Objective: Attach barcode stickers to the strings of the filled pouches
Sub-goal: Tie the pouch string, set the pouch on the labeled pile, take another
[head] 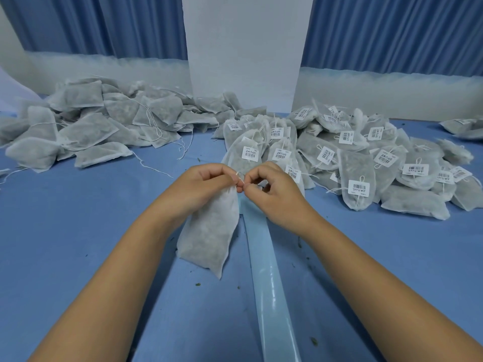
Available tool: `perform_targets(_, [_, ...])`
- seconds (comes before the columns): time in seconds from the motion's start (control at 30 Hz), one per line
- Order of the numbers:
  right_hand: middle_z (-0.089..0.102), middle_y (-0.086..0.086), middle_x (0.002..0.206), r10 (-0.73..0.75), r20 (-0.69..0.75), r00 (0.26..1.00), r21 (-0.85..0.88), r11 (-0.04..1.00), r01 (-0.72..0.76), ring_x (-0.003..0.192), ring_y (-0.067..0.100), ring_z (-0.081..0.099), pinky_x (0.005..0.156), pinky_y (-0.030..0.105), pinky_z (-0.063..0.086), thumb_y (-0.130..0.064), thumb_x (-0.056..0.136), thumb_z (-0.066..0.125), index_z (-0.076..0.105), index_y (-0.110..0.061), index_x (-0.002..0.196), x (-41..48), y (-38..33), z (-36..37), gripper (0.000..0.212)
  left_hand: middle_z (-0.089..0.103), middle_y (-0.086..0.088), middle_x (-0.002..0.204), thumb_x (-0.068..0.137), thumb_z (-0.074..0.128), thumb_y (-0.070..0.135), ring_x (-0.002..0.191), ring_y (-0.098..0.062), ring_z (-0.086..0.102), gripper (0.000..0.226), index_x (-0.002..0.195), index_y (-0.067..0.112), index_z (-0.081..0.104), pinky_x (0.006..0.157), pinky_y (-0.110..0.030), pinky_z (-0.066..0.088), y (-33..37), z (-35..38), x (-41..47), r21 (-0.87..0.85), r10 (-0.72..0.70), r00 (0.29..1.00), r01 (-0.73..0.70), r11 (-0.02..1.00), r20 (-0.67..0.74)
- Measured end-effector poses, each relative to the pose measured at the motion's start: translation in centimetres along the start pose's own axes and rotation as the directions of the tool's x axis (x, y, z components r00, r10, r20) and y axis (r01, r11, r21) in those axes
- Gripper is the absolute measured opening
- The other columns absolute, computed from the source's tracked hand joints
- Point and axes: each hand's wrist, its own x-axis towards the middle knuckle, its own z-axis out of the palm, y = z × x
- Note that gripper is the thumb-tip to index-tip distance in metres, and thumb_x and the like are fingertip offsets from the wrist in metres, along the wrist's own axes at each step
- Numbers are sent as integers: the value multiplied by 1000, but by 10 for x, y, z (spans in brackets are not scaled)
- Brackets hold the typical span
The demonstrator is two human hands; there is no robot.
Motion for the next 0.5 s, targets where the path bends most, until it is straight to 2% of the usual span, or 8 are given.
perform_targets(0.07, [49, -10, 91, -34, -24, 999, -51, 998, 33, 84, -1, 48, 73, 11, 34, -5, 86, 63, 64, -9, 83, 0, 1, 0, 5, 76, 7, 87, 93, 62, 8, 87, 2, 68, 20, 80, 17, 74, 75, -6, 44, 1, 4, 0, 0, 11, 999, -11, 1000, -35])
perform_targets(0.17, [50, -6, 92, -57, -34, 998, -81, 995, 55, 89, 8, 49, 77, 18, 36, -6, 86, 63, 62, -12, 82, 1, 3, -2, 7, 71, 15, 89, 88, 69, 5, 86, 7, 62, 20, 78, 21, 78, 77, -6, 43, 3, 7, 0, 84, 63, 990, -53, 995, -123])
perform_targets(0.2, [51, -5, 92, -60, -34, 998, -86, 995, 57, 90, 10, 50, 77, 19, 37, -6, 85, 63, 62, -12, 82, 1, 3, -2, 7, 70, 9, 92, 87, 71, 6, 88, 4, 60, 20, 77, 21, 78, 79, -10, 43, 2, 6, 1, 122, 70, 987, -52, 991, -147])
perform_targets(0.27, [54, -6, 91, -56, -37, 998, -77, 996, 53, 88, 8, 51, 75, 16, 38, -6, 85, 63, 62, -14, 82, 0, 3, -2, 8, 71, -18, 98, 88, 70, 9, 88, -13, 56, 16, 79, 18, 79, 82, -27, 40, 2, 4, 1, 126, 36, 989, -18, 992, -140])
perform_targets(0.3, [55, -9, 88, -50, -42, 998, -51, 998, 48, 84, 4, 52, 72, 14, 38, -6, 84, 64, 61, -16, 82, 0, 3, -2, 11, 69, -26, 99, 89, 69, 11, 86, -17, 53, 16, 79, 18, 79, 80, -33, 38, 2, 4, 0, 120, 19, 992, -4, 993, -126])
perform_targets(0.33, [57, -11, 85, -41, -46, 998, -3, 999, 41, 81, 2, 53, 68, 12, 38, -5, 84, 66, 59, -17, 82, -1, 2, -1, 14, 70, -25, 96, 90, 68, 12, 84, -19, 51, 18, 77, 20, 79, 77, -33, 38, 1, 3, 0, 126, 13, 993, 2, 992, -118])
perform_targets(0.43, [62, -6, 84, -35, -51, 998, 156, 987, 43, 75, 3, 57, 61, 11, 40, -6, 83, 74, 53, -17, 85, -2, 1, -1, 24, 65, -5, 75, 90, 68, 17, 70, -12, 46, 23, 71, 26, 77, 56, -16, 35, 1, 3, 0, 157, 13, 993, 5, 988, -114])
perform_targets(0.5, [63, -4, 83, -42, -40, 998, 182, 982, 48, 71, 4, 57, 60, 12, 40, -6, 82, 75, 53, -18, 85, -1, 1, -2, 25, 60, 4, 67, 90, 68, 18, 62, -6, 44, 22, 71, 25, 77, 50, -12, 33, -1, 2, 1, 179, 2, 993, 20, 984, -122])
